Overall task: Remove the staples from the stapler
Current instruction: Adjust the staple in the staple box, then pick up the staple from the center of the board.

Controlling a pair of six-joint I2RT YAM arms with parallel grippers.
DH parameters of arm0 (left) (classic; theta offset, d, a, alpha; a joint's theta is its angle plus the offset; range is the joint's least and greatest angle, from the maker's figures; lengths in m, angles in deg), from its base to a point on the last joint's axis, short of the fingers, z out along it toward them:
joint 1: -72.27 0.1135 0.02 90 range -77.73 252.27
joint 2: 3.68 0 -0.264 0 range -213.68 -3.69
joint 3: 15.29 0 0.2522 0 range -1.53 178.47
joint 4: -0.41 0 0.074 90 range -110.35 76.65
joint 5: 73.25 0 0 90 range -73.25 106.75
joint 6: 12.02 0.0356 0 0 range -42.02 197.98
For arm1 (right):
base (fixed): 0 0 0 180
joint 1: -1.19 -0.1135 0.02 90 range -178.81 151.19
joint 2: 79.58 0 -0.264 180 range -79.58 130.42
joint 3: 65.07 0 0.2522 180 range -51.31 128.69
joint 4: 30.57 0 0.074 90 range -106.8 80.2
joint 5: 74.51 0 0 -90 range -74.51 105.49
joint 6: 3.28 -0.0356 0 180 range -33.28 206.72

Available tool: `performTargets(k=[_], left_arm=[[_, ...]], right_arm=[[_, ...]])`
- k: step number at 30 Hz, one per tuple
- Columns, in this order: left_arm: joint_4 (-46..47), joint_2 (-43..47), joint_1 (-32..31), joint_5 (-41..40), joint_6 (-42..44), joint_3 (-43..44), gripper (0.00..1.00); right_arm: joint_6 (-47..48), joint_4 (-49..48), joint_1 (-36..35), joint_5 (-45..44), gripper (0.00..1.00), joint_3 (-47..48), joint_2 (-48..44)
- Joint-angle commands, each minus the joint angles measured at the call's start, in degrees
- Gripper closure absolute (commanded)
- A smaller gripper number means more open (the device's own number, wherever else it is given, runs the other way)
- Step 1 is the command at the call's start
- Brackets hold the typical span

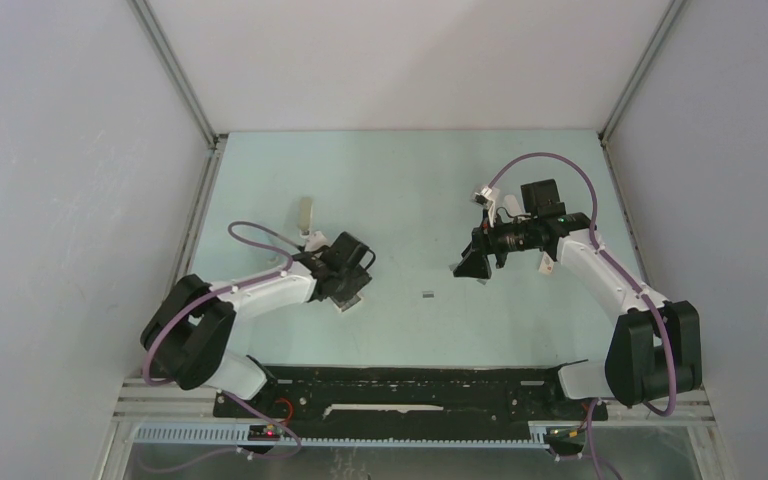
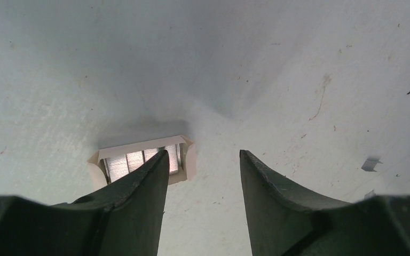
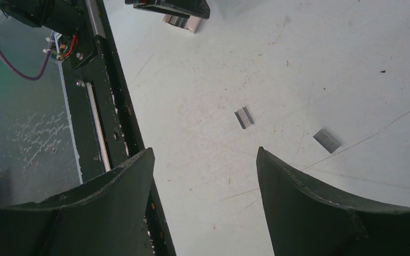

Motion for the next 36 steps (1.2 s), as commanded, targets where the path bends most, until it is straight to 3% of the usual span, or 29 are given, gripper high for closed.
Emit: performTargets(k=[1, 9, 13, 19, 22, 24, 29, 36], left_arm=[[-0.9, 2.34, 0.29, -1.85, 3.37, 4.31, 0.42], [-0.5, 10.91, 0.29, -2.12, 12.73, 4.42, 0.39], [10.36, 18.87, 0.3, 1.32, 25.41, -0.62, 0.35], [18.41, 32.32, 0.57, 1.12, 37.52, -8.66, 0.18], [21.56, 37.78, 1.01, 0.47, 38.93, -12.54, 0.04], [23.55, 40.46, 1.52, 1.4, 38.97, -14.53, 0.0], [27.96, 43.72, 2.48, 2.83, 35.88, -18.91, 0.0], [31.49, 46.77, 2.74, 3.53, 33.62, -22.71, 0.02]], right_arm=[[-0.45, -0.98, 0.5, 0.93, 0.21, 0.07, -0.28], [0.26, -0.48, 0.43, 0.43, 0.21, 0.09, -0.59], [3.27, 0.97, 0.4, 1.17, 0.21, 0.09, -0.9], [10.1, 6.54, 0.08, -2.66, 0.18, 2.72, 0.21], [7.63, 6.83, 0.17, -11.43, 0.19, 4.81, 3.07], [6.67, 7.45, 0.0, -17.99, 0.2, 5.91, 5.19], [4.67, 8.5, -3.7, -33.36, 0.27, 6.38, 10.98], [2.22, 7.03, -8.32, -41.58, 0.39, 6.53, 16.43]])
